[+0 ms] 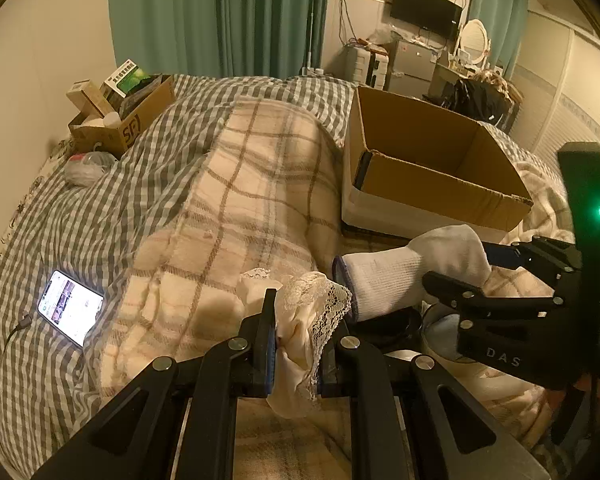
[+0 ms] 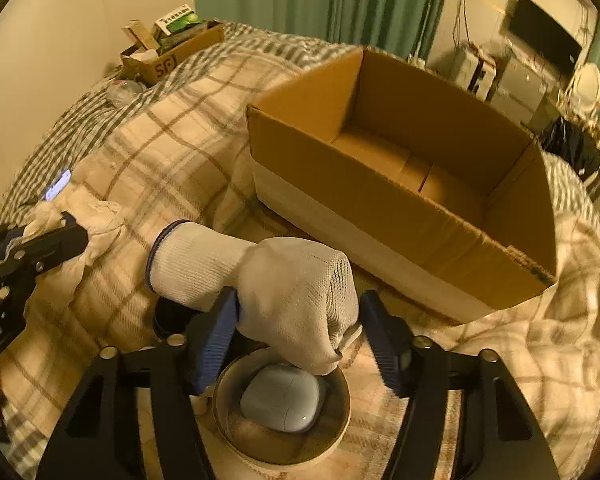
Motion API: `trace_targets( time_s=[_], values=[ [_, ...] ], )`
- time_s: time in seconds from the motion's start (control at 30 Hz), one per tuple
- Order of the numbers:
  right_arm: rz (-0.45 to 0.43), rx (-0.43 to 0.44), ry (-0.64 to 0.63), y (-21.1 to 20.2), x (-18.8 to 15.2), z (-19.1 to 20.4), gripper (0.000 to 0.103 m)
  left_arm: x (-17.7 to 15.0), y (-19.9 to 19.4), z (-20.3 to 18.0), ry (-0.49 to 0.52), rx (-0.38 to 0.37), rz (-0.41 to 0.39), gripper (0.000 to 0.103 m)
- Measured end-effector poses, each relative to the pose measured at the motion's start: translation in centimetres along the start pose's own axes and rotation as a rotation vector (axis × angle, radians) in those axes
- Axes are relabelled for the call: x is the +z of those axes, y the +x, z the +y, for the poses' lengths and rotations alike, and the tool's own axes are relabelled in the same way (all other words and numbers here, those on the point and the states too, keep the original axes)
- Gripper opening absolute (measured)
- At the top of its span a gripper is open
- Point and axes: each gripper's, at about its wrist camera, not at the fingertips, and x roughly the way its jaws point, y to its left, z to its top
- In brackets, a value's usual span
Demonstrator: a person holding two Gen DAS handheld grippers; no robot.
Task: Organize objects
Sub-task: 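Grasp the white knit glove with the right tool while the left tool grasps the lace cloth, then carry the glove and lace cloth into the cardboard box and open both tools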
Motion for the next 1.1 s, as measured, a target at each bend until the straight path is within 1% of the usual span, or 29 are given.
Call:
trace_targets(
  time_s=[0.1,0.2,0.23,0.33,0.4,0.47,0.57,0.67,0.73,0.8,0.9,1.0,1.03,1.1],
  values=[
    [-0.027,-0.021,-0.024,-1.0,-0.2,0.5,0.046,0.1,-0.2,0.0,0.001,0.003,-0.007,0.014],
    [-0.072,-0.005,0.014,-3.3,-0.3,0.0,0.043,0.2,-0.7,-0.1,0.003,0.005,-0.021,0.014],
    [-0.104,0.006,0.035,-4.5,-0.1,-0.2,0.043,0.3,-1.0,-0.1,0.004,0.003,-0.026,0.014],
    [-0.168,0.015,0.062,-7.5,0.5,-0.9,0.042,0.9,-1.7,-0.3,0.0,-0.027,-0.037,0.014],
    [-0.224,0.004,0.074,-9.7,1.6,-1.6,0.042,2.0,-2.2,-0.6,0.0,-0.049,-0.05,0.014],
    [-0.288,-0.024,0.082,-11.8,3.0,-2.4,0.042,3.8,-3.1,-1.3,0.013,-0.062,-0.083,0.014],
    [-0.359,-0.075,0.097,-14.2,5.1,-4.0,0.042,7.0,-4.2,-2.2,0.041,-0.088,-0.142,0.014],
    [-0.399,-0.116,0.116,-15.3,7.0,-5.4,0.042,10.6,-4.7,-3.6,0.102,-0.063,-0.199,0.014],
    [-0.422,-0.161,0.127,-15.6,8.0,-6.6,0.042,13.0,-4.3,-4.4,0.13,-0.063,-0.232,0.014],
    [-0.431,-0.184,0.138,-15.3,8.6,-7.4,0.042,14.5,-3.4,-5.0,0.13,-0.08,-0.23,0.013],
    [-0.419,-0.213,0.156,-13.6,9.3,-9.0,0.042,16.1,-1.0,-5.8,0.12,-0.134,-0.219,0.014],
    [-0.386,-0.233,0.177,-10.8,9.4,-10.4,0.042,16.3,1.5,-6.8,0.132,-0.141,-0.195,0.014],
    [-0.376,-0.228,0.187,-10.1,9.1,-10.9,0.042,16.1,2.9,-7.3,0.142,-0.142,-0.178,0.014],
    [-0.337,-0.201,0.221,-7.3,8.8,-11.9,0.042,15.6,4.8,-8.0,0.157,-0.149,-0.151,0.013]
  ],
)
